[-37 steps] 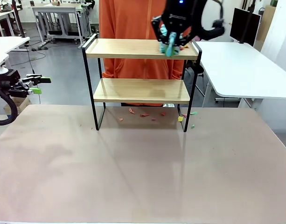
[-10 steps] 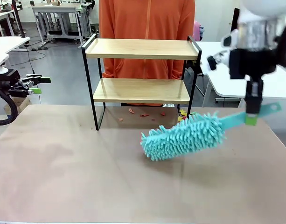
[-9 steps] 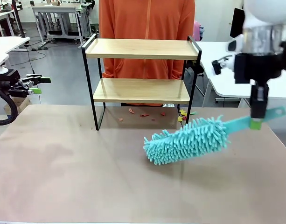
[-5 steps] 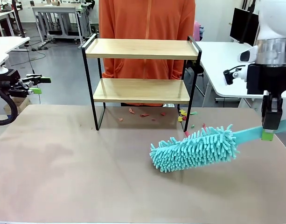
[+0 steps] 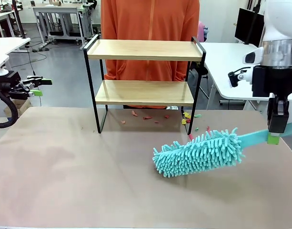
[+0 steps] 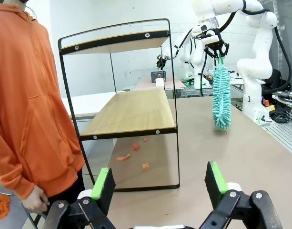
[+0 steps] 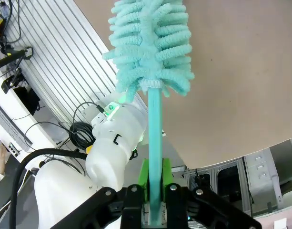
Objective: Clean the shelf.
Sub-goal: Clean the specific section of the Shelf indicated by the human with the Duster.
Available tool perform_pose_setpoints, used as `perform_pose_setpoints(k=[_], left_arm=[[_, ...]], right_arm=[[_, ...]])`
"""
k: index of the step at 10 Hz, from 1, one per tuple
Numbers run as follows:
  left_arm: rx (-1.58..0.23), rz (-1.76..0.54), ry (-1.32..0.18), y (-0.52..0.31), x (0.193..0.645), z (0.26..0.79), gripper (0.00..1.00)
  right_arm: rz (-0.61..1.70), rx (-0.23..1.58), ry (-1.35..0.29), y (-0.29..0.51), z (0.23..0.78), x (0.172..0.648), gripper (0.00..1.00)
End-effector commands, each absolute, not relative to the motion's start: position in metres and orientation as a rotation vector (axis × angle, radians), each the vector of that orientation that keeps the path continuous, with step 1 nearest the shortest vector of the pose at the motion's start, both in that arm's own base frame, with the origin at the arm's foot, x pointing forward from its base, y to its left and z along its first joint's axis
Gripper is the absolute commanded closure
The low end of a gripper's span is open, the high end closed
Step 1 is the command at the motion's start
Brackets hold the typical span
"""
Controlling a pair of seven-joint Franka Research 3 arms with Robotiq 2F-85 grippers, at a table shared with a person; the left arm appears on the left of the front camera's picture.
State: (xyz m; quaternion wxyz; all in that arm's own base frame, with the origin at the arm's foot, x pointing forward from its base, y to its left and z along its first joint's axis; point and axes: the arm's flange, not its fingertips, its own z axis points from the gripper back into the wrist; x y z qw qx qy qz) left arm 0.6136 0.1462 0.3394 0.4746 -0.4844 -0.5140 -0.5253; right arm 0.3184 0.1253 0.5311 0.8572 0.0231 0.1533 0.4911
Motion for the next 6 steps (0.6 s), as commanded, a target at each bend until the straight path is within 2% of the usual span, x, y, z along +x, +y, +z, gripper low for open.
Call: perform_pose_setpoints(k=[1,6], left_arm=[[-1.181,-1.292,-1.252,0.1463,0.6129,0.3417,0.0],[-1.181,-1.292,-1.252,0.1463,0.6129,0.3417,0.0]], right_arm=[[1.035,0.048,0.315,0.1232,0.5327,0.3162,0.87],[1.035,0.048,0.315,0.1232,0.5327,0.3162,0.87]])
